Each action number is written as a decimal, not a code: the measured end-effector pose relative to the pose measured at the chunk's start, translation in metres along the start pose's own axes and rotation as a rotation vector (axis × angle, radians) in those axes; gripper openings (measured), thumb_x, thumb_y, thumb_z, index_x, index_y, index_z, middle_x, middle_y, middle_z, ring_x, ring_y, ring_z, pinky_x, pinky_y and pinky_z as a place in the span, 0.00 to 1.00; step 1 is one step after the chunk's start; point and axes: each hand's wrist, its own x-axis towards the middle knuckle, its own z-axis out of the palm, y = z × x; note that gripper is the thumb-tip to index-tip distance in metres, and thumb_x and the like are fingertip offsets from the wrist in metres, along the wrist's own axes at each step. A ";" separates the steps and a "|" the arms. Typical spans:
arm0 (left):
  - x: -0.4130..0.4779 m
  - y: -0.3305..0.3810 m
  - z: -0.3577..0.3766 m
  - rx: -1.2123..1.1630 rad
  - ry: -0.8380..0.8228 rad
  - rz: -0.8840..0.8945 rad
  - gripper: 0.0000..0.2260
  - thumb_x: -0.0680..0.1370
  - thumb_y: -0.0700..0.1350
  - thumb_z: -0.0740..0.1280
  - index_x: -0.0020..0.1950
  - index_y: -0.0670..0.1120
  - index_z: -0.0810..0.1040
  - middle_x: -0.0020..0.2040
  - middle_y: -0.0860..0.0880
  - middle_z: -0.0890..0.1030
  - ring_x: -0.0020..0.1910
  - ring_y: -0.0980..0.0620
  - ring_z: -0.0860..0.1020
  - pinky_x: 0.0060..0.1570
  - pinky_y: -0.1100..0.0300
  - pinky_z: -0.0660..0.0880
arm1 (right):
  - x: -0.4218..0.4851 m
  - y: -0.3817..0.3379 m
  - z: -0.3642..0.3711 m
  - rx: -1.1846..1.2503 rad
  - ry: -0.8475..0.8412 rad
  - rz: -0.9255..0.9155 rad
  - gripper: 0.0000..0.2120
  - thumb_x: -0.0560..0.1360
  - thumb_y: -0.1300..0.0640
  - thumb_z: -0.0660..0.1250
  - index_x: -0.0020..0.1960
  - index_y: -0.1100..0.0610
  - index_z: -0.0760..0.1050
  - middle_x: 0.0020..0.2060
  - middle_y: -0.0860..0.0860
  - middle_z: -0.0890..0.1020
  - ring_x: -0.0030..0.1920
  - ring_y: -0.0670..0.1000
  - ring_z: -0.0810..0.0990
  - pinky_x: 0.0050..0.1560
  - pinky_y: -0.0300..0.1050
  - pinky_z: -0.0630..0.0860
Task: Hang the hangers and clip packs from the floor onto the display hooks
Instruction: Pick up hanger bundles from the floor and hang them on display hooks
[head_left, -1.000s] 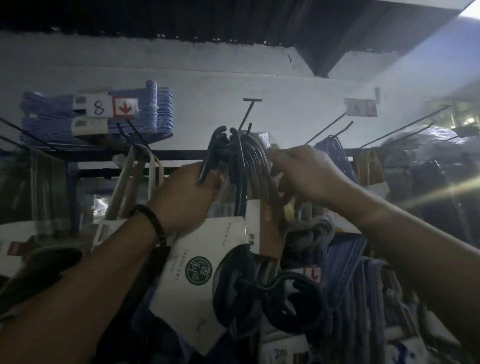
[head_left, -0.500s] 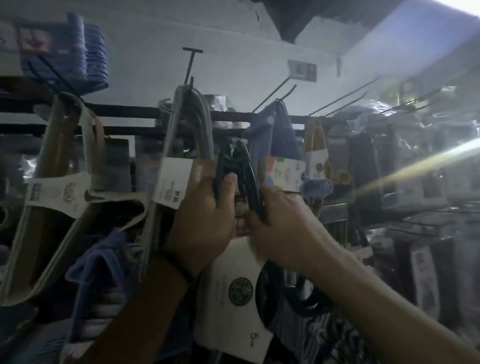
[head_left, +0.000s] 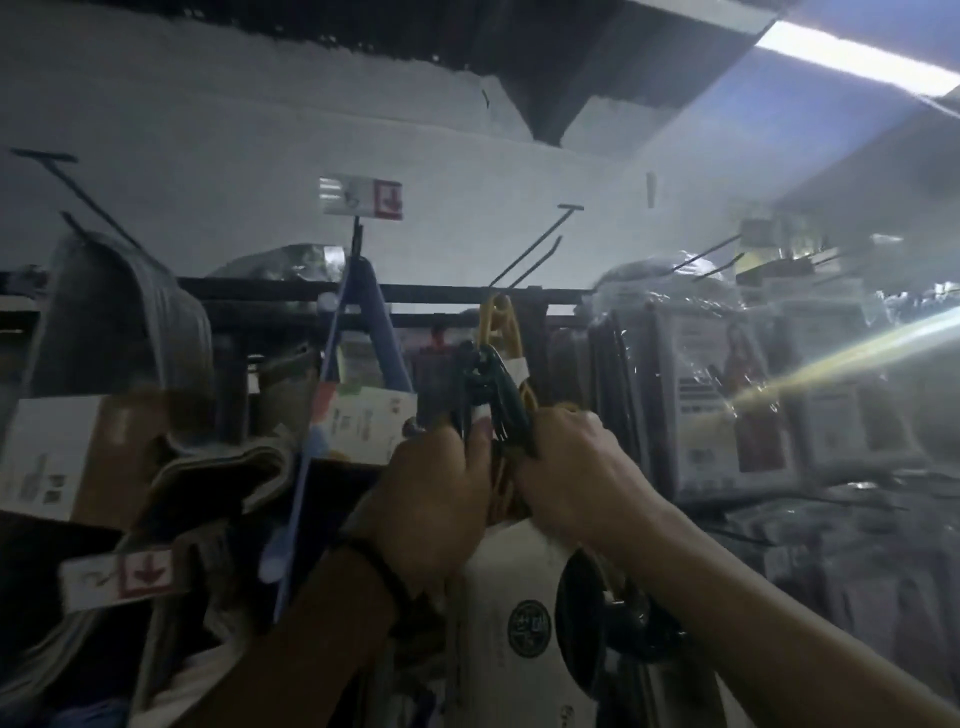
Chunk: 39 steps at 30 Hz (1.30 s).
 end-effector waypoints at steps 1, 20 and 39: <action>0.009 0.008 0.007 0.012 0.012 -0.014 0.21 0.86 0.60 0.53 0.48 0.46 0.75 0.41 0.45 0.81 0.40 0.46 0.80 0.45 0.47 0.79 | 0.009 0.010 -0.006 -0.006 -0.004 -0.012 0.09 0.80 0.52 0.64 0.42 0.52 0.75 0.37 0.50 0.82 0.33 0.48 0.82 0.26 0.40 0.75; 0.129 0.058 0.021 0.529 -0.034 0.512 0.28 0.87 0.51 0.55 0.85 0.48 0.49 0.85 0.52 0.40 0.84 0.49 0.49 0.78 0.44 0.64 | 0.171 0.069 -0.094 -0.067 0.320 0.058 0.12 0.79 0.60 0.65 0.37 0.57 0.71 0.32 0.54 0.75 0.31 0.50 0.74 0.25 0.40 0.66; 0.167 0.032 0.056 0.751 -0.177 0.400 0.34 0.83 0.64 0.55 0.85 0.53 0.48 0.84 0.53 0.34 0.84 0.48 0.44 0.75 0.38 0.65 | 0.251 0.114 -0.038 0.036 0.099 0.046 0.10 0.82 0.57 0.62 0.42 0.57 0.76 0.43 0.57 0.82 0.37 0.53 0.80 0.31 0.43 0.71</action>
